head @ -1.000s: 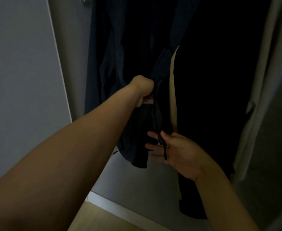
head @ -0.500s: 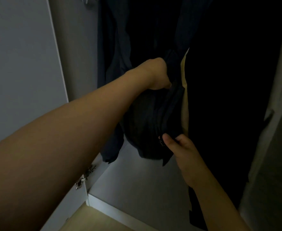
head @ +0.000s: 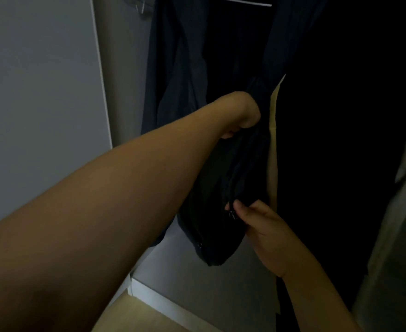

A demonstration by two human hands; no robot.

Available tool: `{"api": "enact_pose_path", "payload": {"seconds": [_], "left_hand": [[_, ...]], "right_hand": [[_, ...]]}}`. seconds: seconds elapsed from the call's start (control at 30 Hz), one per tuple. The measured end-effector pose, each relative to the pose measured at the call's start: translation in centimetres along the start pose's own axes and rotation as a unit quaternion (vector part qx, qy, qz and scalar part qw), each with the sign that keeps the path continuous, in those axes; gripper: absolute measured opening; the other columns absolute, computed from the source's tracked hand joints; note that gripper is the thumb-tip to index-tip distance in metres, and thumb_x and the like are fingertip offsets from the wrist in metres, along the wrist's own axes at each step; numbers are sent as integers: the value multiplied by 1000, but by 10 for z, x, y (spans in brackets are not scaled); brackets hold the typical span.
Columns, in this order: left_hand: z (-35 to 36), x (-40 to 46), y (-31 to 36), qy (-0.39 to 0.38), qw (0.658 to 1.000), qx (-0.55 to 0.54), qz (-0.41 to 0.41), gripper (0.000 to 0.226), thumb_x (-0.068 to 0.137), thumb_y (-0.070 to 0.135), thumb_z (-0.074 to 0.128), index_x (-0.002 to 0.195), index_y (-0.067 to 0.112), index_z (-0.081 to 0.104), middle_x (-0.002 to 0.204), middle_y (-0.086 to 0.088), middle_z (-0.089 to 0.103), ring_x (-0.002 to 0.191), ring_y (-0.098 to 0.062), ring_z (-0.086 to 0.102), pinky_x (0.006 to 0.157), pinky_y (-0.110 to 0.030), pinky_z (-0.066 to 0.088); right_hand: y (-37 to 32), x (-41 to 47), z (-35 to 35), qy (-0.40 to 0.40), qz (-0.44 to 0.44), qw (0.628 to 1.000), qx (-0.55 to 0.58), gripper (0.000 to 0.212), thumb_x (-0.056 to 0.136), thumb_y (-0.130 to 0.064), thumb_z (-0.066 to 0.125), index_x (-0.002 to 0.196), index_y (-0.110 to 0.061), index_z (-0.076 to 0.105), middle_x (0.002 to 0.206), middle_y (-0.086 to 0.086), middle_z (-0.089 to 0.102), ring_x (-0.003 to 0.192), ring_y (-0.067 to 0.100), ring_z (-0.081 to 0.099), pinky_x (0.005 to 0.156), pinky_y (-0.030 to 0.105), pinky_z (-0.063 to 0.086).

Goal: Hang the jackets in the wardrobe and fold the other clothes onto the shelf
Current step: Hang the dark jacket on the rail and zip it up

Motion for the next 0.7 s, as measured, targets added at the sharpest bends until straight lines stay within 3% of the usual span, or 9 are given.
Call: {"api": "enact_pose_path", "payload": {"seconds": [0.07,0.13,0.2,0.3,0.43,0.5,0.57,0.63,0.7], "left_hand": [[9,6,-5,-23,998,-54,-34,15,95,15,51,80,12,51,72,-4,49,58,-13,45,36,-15,42],[14,11,-12,-30,993,-105,-54,18,95,17,52,77,12,50,67,-1,48,42,-10,46,33,-16,41],[15,14,-15,-35,986,-149,-64,21,96,22,52,78,12,50,64,0,48,24,-6,41,32,-16,40],[8,14,-21,-12,988,-138,-71,26,98,26,49,76,11,50,61,1,49,20,-6,36,33,-17,42],[4,15,-21,-8,987,-141,-74,28,99,27,48,76,11,49,55,1,51,18,-6,36,32,-18,42],[5,16,-19,-19,986,-153,-70,27,99,27,48,77,11,48,39,2,51,18,-6,37,31,-18,41],[4,16,-18,-21,986,-154,-67,26,99,28,48,79,11,48,31,3,47,19,-5,37,31,-18,41],[2,15,-18,-22,987,-149,-62,25,98,30,50,80,12,50,40,2,51,22,-6,40,32,-18,42],[-2,11,-17,-10,991,-125,-38,24,98,30,51,83,12,52,60,0,52,38,-9,46,37,-18,46]], "right_hand": [[1,2,-9,57,-10,996,-64,33,64,-38,69,84,-13,73,98,7,73,100,20,67,81,28,51],[-1,2,-10,69,-25,995,-64,22,64,-38,68,77,-21,75,96,3,74,99,19,68,79,27,51],[-5,2,-6,28,-33,999,-4,20,68,-33,67,81,-22,76,97,2,74,98,16,69,74,22,53],[-14,1,-2,-28,-34,999,28,31,71,-32,67,97,-16,73,101,4,72,99,15,68,75,20,54],[-12,4,-11,64,-30,980,-187,21,82,-33,68,86,-14,73,93,2,74,89,12,69,68,19,54],[-15,5,-17,129,-61,948,-284,33,91,-29,62,83,2,61,84,16,65,79,23,65,71,33,54],[-22,2,-24,191,-98,921,-325,37,93,-27,59,67,-2,48,68,12,51,64,20,53,61,30,45],[-20,1,-35,219,-94,931,-278,32,94,-25,58,73,-1,54,75,10,60,72,20,59,67,31,49],[-6,7,-40,178,-45,975,-123,24,95,-22,58,97,0,66,99,12,70,93,26,67,79,36,55]]}}
Point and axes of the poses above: each hand's wrist, its own x-axis towards the middle knuckle, its own z-axis out of the palm, y = z × x, the point moved 9 cm from there along x, towards the middle knuckle
